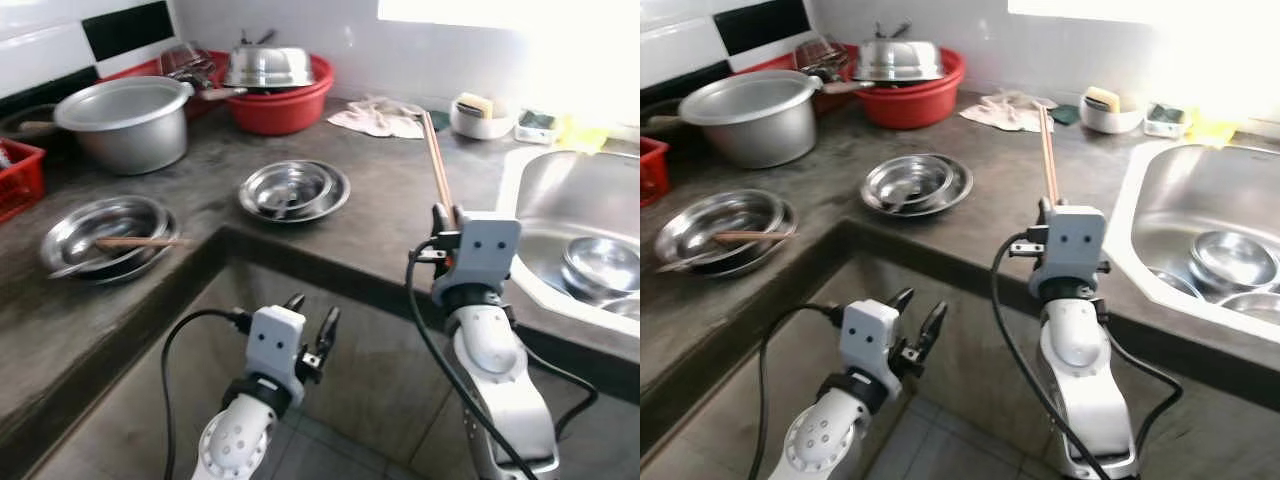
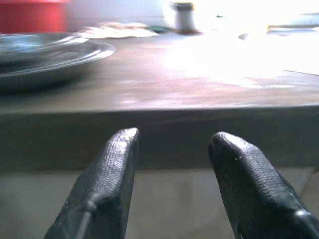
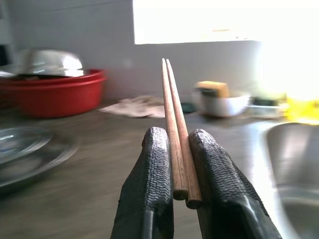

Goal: Kitchen organization

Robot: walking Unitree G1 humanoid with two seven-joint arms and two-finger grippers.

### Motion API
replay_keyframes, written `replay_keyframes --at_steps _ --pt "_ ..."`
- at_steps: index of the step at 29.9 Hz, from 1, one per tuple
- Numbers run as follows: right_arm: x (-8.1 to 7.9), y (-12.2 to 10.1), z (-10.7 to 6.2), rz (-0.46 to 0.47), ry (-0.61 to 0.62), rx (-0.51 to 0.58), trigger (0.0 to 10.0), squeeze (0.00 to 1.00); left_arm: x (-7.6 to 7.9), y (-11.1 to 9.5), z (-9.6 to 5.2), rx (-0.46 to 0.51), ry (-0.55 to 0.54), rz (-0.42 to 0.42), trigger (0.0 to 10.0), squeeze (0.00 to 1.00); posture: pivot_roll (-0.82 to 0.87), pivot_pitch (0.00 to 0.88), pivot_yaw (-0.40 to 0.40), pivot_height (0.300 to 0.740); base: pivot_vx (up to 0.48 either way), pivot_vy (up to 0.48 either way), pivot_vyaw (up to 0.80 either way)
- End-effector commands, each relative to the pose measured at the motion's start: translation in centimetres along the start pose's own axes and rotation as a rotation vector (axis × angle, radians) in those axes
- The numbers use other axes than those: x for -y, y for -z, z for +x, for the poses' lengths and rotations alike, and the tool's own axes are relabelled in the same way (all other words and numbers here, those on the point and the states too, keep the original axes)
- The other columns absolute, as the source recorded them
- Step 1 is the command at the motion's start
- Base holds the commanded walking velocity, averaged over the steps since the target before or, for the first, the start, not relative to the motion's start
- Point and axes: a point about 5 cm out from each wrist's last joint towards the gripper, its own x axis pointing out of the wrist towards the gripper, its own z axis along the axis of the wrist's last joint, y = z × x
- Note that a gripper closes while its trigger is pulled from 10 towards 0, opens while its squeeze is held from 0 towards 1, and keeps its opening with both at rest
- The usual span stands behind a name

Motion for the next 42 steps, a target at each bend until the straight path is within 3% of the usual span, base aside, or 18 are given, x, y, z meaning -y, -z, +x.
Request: replay_keyframes --at_steps 1,9,16,17,18,19,34,42 --pt "0.8 -0.1 -0.1 -0.012 0.031 -0.005 0.0 0.00 0.4 0.0 0.1 -0.007 0.014 -0.016 10.0 0.00 0.09 0.063 0.021 0.740 0.000 0.000 -0.79" --pt "0.7 -0.2 0.1 -0.014 0.027 -0.006 0.0 0.00 0.6 -0.2 0.1 0.008 0.038 0.000 10.0 0.00 0.09 0.075 0.019 0.740 0.000 -0.098 -0.79" --pt "0.5 -0.4 0.5 -0.026 0.017 -0.006 0.0 0.00 0.2 0.0 0.3 -0.012 -0.004 -0.022 10.0 0.00 0.09 0.076 0.017 0.740 0.000 -0.181 -0.68" --pt "0.5 -0.3 0.6 -0.030 0.011 -0.012 1.5 0.00 0.2 0.0 0.3 -0.014 0.001 -0.008 10.0 0.00 0.09 0.077 0.014 0.740 0.000 0.000 0.00" --pt "0.4 -0.3 0.7 -0.032 0.006 -0.016 1.5 0.00 0.3 0.0 0.3 -0.016 0.006 0.004 10.0 0.00 0.09 0.077 0.014 0.740 0.000 0.000 0.00" --pt "0.4 -0.3 0.8 -0.036 0.002 -0.019 10.0 0.00 0.3 -0.1 0.2 -0.009 0.006 -0.006 10.0 0.00 0.09 0.077 0.014 0.740 0.000 0.000 0.00" --pt "1.1 -1.2 3.5 -0.045 -0.106 -0.052 10.0 0.00 0.4 -0.3 0.2 0.006 0.008 -0.009 10.0 0.00 0.09 0.084 0.008 0.740 0.338 -0.332 0.00" --pt "1.3 -1.7 4.8 -0.086 -0.214 -0.058 10.0 0.00 -0.3 -0.3 0.3 0.010 -0.051 -0.012 10.0 0.00 0.09 0.088 0.000 0.740 0.285 0.000 0.00"
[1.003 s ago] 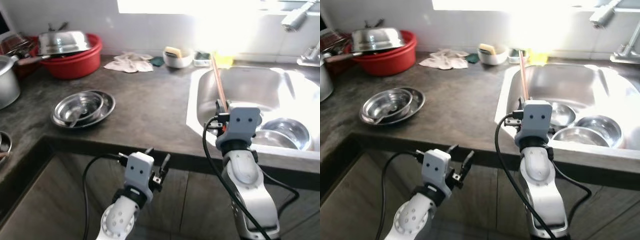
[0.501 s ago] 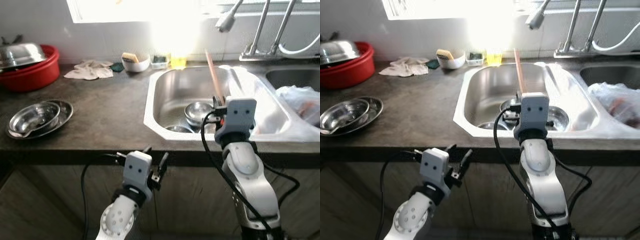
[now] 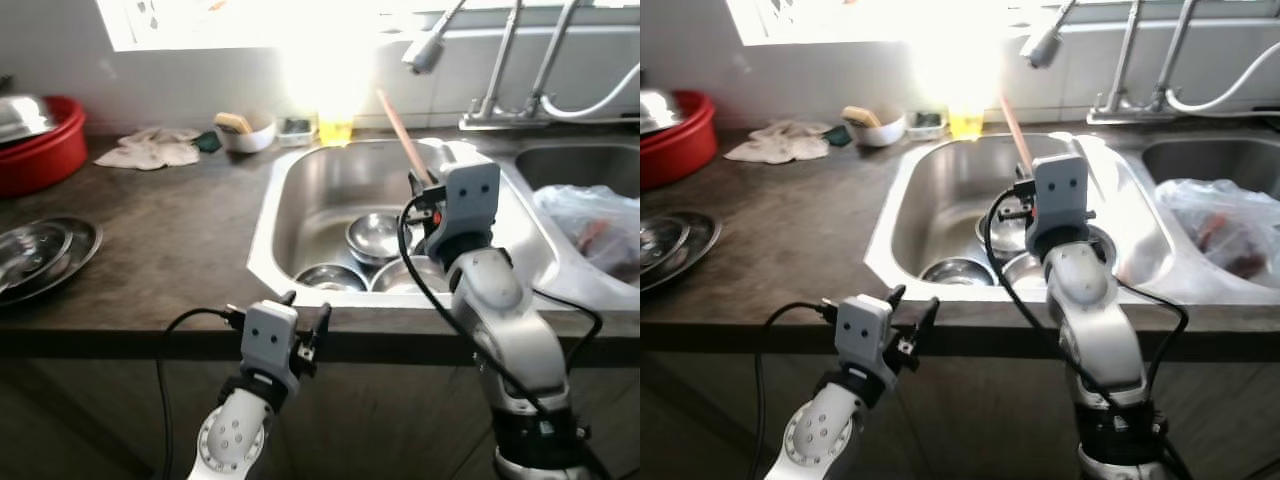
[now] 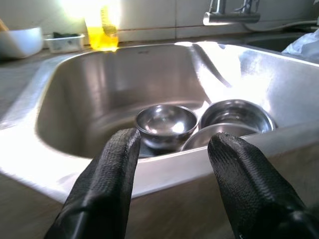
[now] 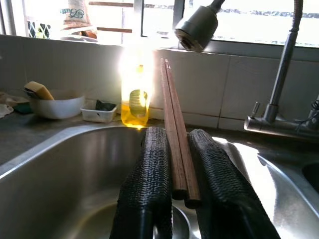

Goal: Kitchen organization

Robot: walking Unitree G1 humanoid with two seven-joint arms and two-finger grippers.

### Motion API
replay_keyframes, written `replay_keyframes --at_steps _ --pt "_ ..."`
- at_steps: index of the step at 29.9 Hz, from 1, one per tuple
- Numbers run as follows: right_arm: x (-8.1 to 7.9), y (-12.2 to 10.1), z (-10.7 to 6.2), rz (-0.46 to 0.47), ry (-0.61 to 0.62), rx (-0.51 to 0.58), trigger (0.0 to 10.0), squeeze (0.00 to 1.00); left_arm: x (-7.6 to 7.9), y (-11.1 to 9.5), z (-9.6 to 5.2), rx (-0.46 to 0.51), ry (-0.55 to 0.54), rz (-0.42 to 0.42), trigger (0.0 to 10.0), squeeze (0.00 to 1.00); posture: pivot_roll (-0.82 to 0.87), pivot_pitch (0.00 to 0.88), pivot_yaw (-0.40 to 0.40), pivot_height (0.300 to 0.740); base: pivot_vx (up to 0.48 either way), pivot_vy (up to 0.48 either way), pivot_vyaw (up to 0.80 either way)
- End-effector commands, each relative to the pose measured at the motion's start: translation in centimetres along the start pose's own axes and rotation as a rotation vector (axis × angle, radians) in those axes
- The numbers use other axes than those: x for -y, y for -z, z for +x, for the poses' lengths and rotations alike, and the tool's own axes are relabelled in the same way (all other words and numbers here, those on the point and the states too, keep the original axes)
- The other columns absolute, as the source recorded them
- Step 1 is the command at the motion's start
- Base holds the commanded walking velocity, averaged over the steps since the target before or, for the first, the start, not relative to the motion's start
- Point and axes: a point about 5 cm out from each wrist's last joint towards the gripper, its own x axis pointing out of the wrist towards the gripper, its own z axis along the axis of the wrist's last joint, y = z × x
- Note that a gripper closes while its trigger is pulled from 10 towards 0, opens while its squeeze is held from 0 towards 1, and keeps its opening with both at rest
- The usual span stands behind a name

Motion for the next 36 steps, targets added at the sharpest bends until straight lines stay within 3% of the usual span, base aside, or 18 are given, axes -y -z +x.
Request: replay_keyframes --at_steps 1,7,13,23,27,36 --pt "0.8 0.1 0.4 -0.002 -0.001 -0.020 10.0 0.00 0.4 -0.2 0.1 0.004 0.006 -0.003 10.0 0.00 0.09 0.088 0.000 0.740 0.000 0.000 0.00" --pt "1.5 0.0 1.4 -0.046 -0.016 -0.064 10.0 0.00 0.6 -0.1 0.0 0.005 0.013 0.000 10.0 0.00 0.09 0.093 -0.001 0.740 0.000 0.000 0.00" --pt "3.2 0.8 3.5 -0.056 -0.005 -0.217 10.0 0.00 0.7 -0.2 0.0 0.007 0.016 -0.003 10.0 0.00 0.09 0.099 -0.006 0.740 0.000 0.000 0.00" --pt "2.5 2.4 5.4 -0.071 -0.124 -0.361 10.0 0.00 0.8 -0.4 -0.1 0.013 0.002 -0.005 10.0 0.00 0.10 0.104 -0.017 0.740 0.000 0.000 0.00" --pt "2.0 4.1 6.6 -0.081 -0.161 -0.459 10.0 0.00 0.9 -0.5 -0.3 0.011 0.000 -0.007 10.0 0.00 0.10 0.112 -0.020 0.740 0.000 0.000 0.00" --pt "2.2 6.3 6.9 -0.101 -0.151 -0.566 10.0 0.00 0.9 -0.8 -0.6 0.010 -0.004 -0.008 10.0 0.00 0.12 0.125 -0.025 0.740 0.000 0.000 0.00"
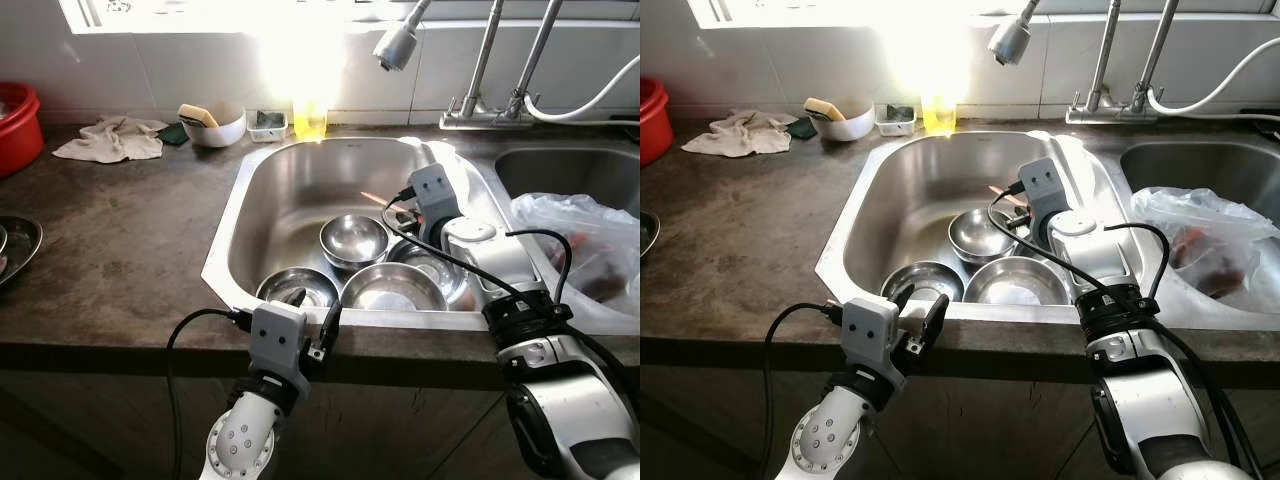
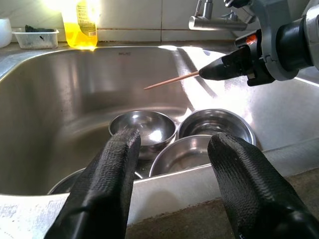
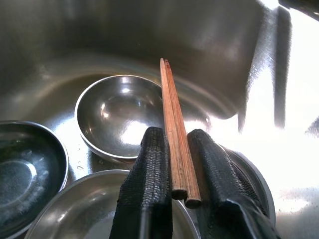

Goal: Kitchen organization

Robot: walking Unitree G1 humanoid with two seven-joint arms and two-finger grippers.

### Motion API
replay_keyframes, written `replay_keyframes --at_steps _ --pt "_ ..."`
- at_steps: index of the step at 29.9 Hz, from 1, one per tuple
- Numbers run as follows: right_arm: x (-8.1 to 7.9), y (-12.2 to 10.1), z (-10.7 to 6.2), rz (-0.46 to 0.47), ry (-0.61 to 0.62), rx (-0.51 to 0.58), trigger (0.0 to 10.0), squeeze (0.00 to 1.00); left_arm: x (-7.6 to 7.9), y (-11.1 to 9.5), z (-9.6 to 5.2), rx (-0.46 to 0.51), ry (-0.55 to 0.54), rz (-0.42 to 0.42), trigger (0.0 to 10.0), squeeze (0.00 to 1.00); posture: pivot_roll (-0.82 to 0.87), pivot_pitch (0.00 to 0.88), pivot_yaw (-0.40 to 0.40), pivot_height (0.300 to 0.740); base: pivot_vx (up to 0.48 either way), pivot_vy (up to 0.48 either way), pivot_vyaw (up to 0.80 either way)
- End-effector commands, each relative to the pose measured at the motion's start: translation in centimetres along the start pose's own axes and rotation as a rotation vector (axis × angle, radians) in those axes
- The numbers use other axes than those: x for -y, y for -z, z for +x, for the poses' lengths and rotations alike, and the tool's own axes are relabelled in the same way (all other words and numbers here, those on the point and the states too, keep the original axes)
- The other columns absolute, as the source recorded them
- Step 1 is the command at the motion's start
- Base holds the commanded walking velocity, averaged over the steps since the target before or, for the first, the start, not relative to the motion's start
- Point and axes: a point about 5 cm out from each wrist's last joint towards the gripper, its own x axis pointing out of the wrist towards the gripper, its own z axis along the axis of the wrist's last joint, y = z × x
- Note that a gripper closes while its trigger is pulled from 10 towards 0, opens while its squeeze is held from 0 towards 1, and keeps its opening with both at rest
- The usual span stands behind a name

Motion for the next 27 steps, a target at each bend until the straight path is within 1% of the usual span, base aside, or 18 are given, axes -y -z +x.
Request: replay_keyframes --at_steps 1,2,3,9,12,14,15,16,17,18,19,20,21,22,23,24,27 --pt "0.0 -0.5 0.2 -0.014 -0.003 0.004 10.0 0.35 -0.2 -0.1 -0.3 -0.008 -0.021 0.012 10.0 0.00 0.12 0.128 -0.025 0.740 0.000 0.000 0.00" --pt "0.0 -0.5 0.2 -0.014 -0.003 0.004 10.0 0.35 -0.2 -0.1 -0.3 -0.008 -0.021 0.012 10.0 0.00 0.12 0.128 -0.025 0.740 0.000 0.000 0.00" --pt "0.0 -0.3 0.3 -0.010 -0.003 0.000 10.0 1.00 -0.1 0.0 -0.4 -0.013 -0.020 0.011 10.0 0.00 0.11 0.128 -0.026 0.740 0.000 0.000 0.00" --pt "0.1 -0.2 0.4 0.013 0.005 0.019 10.0 1.00 0.0 0.0 -0.4 -0.018 -0.019 0.007 10.0 0.00 0.11 0.124 -0.022 0.740 0.000 0.000 0.00" --pt "0.1 -0.2 0.3 0.027 0.020 0.048 10.0 1.00 -0.1 0.1 -0.3 -0.019 -0.017 0.007 10.0 0.00 0.11 0.119 -0.019 0.740 0.000 0.000 0.00" --pt "0.2 -0.5 -0.1 0.048 0.046 0.106 10.0 1.00 -0.2 0.1 -0.1 -0.019 -0.017 0.010 10.0 0.00 0.11 0.116 -0.017 0.740 0.000 0.000 0.00" --pt "0.2 -0.5 -0.1 0.048 0.046 0.106 10.0 1.00 -0.2 0.1 -0.1 -0.019 -0.017 0.010 10.0 0.00 0.11 0.116 -0.017 0.740 0.000 0.000 0.00" --pt "0.3 -0.8 -0.4 0.062 0.072 0.146 10.0 1.00 -0.2 0.0 -0.1 -0.018 -0.017 0.010 10.0 0.00 0.11 0.115 -0.018 0.740 0.000 0.000 0.00" --pt "0.4 -1.4 -1.0 0.087 0.088 0.212 10.0 0.00 -0.2 0.0 -0.1 -0.018 -0.020 0.012 10.0 0.00 0.11 0.112 -0.016 0.740 0.000 0.000 0.00" --pt "0.4 -1.4 -1.0 0.087 0.088 0.212 10.0 0.00 -0.2 0.0 -0.1 -0.018 -0.020 0.012 10.0 0.00 0.11 0.112 -0.016 0.740 0.000 0.000 0.00" --pt "0.3 -1.9 -1.8 0.117 0.100 0.280 10.0 0.00 -0.3 0.1 0.0 -0.018 -0.024 0.013 10.0 0.00 0.11 0.111 -0.016 0.740 0.000 0.000 0.00" --pt "0.1 -2.4 -3.2 0.137 0.113 0.378 10.0 0.00 -0.4 0.1 0.1 -0.019 -0.027 0.014 10.0 0.00 0.10 0.108 -0.012 0.740 0.000 0.000 0.00" --pt "0.1 -2.4 -3.2 0.137 0.113 0.378 10.0 0.00 -0.4 0.1 0.1 -0.019 -0.027 0.014 10.0 0.00 0.10 0.108 -0.012 0.740 0.000 0.000 0.00" --pt "-0.2 -2.4 -4.3 0.138 0.127 0.432 10.0 0.00 -0.5 0.1 0.1 -0.020 -0.028 0.016 10.0 0.00 0.10 0.107 -0.007 0.740 0.000 0.000 0.00" --pt "-0.2 -2.4 -4.3 0.138 0.127 0.432 10.0 0.00 -0.5 0.1 0.1 -0.020 -0.028 0.016 10.0 0.00 0.10 0.107 -0.007 0.740 0.000 0.000 0.00" --pt "-0.5 -2.2 -5.1 0.152 0.145 0.456 10.0 0.00 -0.6 0.1 0.2 -0.021 -0.027 0.016 10.0 0.00 0.09 0.105 -0.002 0.740 0.000 0.000 0.00" --pt "-1.3 -1.5 -6.3 0.196 0.163 0.483 10.0 0.00 -0.6 0.1 0.3 -0.019 -0.022 0.016 10.0 0.00 0.08 0.102 0.001 0.740 0.000 0.000 0.00"
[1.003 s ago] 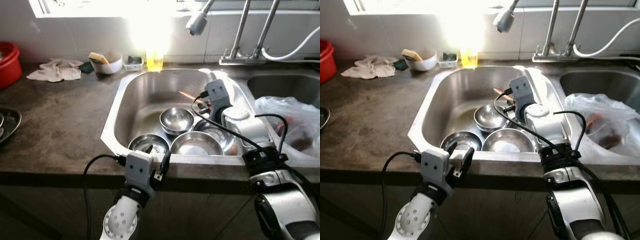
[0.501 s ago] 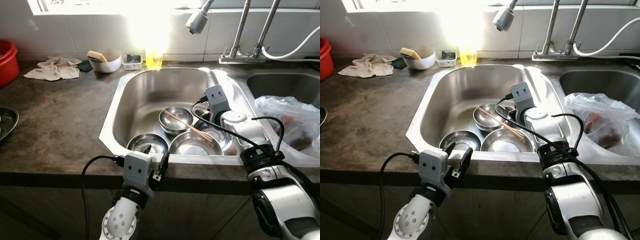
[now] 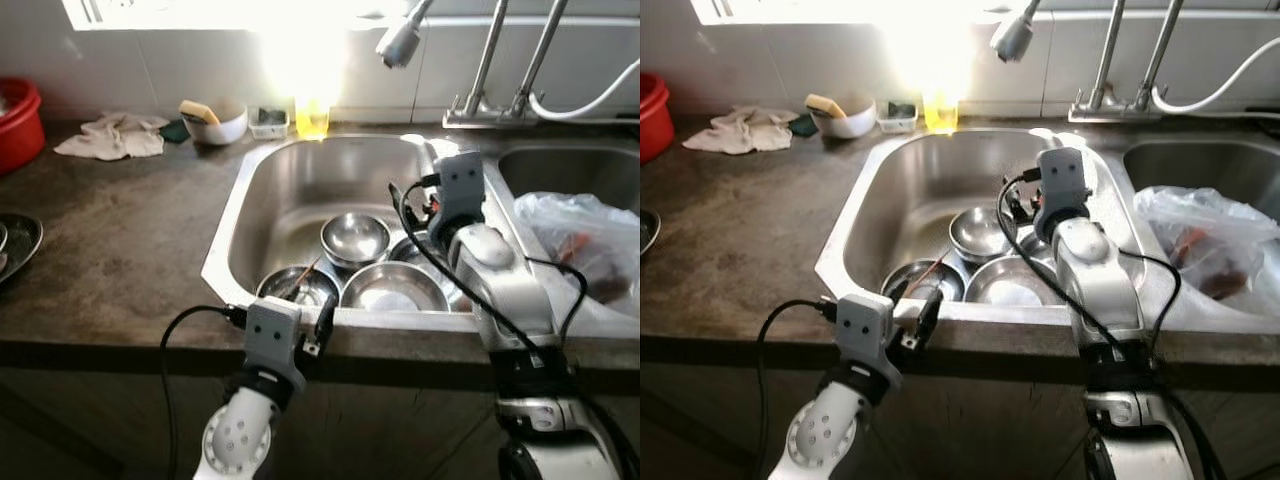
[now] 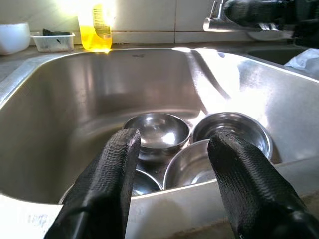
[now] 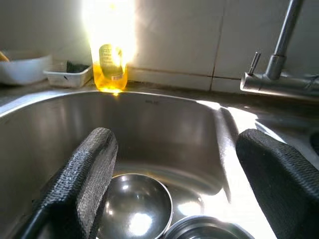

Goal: Kitchen organization

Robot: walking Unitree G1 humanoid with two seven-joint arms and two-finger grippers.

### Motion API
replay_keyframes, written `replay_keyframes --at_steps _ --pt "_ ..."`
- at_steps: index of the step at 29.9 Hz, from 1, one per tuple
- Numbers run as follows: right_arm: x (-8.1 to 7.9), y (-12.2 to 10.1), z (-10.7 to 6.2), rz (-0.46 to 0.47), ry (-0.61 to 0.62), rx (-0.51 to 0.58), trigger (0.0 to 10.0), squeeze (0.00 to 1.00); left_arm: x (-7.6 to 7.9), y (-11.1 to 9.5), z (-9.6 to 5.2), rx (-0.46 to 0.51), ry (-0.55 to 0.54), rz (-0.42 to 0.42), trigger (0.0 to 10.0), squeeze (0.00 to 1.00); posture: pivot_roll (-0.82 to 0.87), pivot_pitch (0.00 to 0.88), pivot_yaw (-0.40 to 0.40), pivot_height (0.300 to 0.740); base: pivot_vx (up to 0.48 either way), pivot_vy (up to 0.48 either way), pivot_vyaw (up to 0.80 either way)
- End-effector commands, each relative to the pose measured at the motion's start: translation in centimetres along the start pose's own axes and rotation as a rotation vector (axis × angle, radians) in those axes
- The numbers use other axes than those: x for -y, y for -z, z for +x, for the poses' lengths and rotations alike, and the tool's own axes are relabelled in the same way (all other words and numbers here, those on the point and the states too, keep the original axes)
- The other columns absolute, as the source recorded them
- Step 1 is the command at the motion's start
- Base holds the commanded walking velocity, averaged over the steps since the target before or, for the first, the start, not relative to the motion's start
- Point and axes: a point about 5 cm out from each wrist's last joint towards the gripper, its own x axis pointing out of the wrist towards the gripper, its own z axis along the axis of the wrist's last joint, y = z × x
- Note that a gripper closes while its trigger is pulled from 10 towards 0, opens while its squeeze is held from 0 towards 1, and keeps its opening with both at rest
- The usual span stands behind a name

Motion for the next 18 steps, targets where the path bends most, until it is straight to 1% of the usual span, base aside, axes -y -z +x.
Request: replay_keyframes --at_steps 1,3,5,8,9,14,15,17,18 --pt "-0.3 -0.4 -1.0 0.027 0.015 0.028 10.0 0.00 0.0 0.6 0.0 -0.033 0.002 0.004 10.0 0.00 0.08 0.100 0.004 0.740 0.000 0.000 0.00" --pt "-0.9 0.1 -2.6 0.053 0.027 0.040 10.0 0.00 0.0 0.5 0.0 -0.033 0.002 0.002 10.0 0.00 0.08 0.098 0.004 0.740 0.000 0.000 0.00" --pt "-1.1 0.5 -4.1 0.053 0.048 0.055 10.0 0.00 -0.1 0.5 0.1 -0.034 0.002 -0.003 10.0 0.00 0.08 0.095 0.008 0.740 0.000 0.000 0.00" --pt "-1.3 0.8 -5.5 0.022 0.050 0.070 10.0 0.00 -0.1 0.5 0.0 -0.035 0.004 -0.007 10.0 0.00 0.08 0.093 0.011 0.740 0.000 0.000 0.00" --pt "-1.5 1.0 -6.5 0.012 0.043 0.079 10.0 0.00 -0.1 0.6 0.0 -0.037 0.006 -0.011 10.0 0.00 0.08 0.093 0.011 0.740 0.000 0.000 0.00" --pt "-1.9 1.3 -7.7 0.017 0.034 0.076 10.0 0.00 -0.2 0.6 -0.1 -0.038 0.010 -0.014 10.0 0.00 0.08 0.090 0.017 0.740 0.000 0.000 0.00" --pt "-2.0 1.5 -8.0 0.020 0.040 0.068 10.0 0.00 -0.1 0.5 -0.1 -0.033 0.019 -0.014 10.0 0.00 0.07 0.089 0.022 0.740 0.000 0.244 0.00" --pt "-2.0 1.6 -8.1 0.010 0.046 0.063 10.0 0.00 0.0 0.6 -0.2 -0.033 0.031 -0.022 10.0 0.00 0.07 0.089 0.023 0.740 -0.247 0.373 0.80" --pt "-2.0 1.8 -8.0 0.022 0.065 0.053 10.0 0.00 0.2 0.6 -0.2 -0.037 0.042 -0.027 10.0 0.00 0.07 0.089 0.023 0.740 0.000 0.439 0.80"
